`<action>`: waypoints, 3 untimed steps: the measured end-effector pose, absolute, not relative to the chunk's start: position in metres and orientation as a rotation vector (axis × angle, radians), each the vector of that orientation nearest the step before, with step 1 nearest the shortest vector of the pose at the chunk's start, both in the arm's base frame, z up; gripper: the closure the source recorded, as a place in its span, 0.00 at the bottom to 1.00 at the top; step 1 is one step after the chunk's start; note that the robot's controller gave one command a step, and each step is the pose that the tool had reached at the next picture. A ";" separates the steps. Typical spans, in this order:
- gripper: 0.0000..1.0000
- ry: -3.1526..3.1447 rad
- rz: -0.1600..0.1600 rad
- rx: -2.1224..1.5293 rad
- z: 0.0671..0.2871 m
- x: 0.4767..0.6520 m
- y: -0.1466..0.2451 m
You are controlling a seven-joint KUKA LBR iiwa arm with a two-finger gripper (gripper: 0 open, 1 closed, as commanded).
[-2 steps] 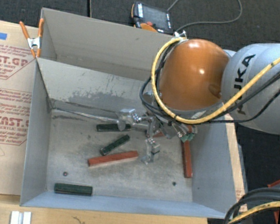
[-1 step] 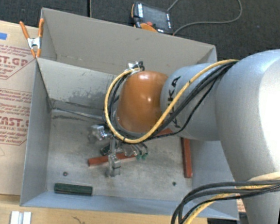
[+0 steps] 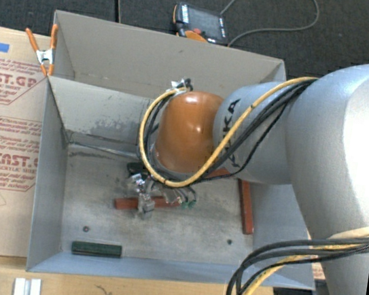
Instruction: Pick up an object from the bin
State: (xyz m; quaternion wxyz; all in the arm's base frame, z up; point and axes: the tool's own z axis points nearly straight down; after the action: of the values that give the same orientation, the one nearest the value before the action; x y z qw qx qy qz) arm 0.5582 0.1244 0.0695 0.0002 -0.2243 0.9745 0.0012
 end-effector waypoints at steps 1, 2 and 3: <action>1.00 3.054 0.003 -0.686 0.181 0.559 0.166; 1.00 3.101 0.003 -0.471 0.208 0.551 0.161; 0.00 3.103 0.003 -0.471 0.207 0.551 0.161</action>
Offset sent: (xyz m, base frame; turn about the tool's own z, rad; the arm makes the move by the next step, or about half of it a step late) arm -0.0009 0.0383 0.1068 0.0132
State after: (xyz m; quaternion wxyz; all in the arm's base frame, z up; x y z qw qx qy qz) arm 0.5509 0.1605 0.2068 0.0016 -0.1502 0.9887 0.0010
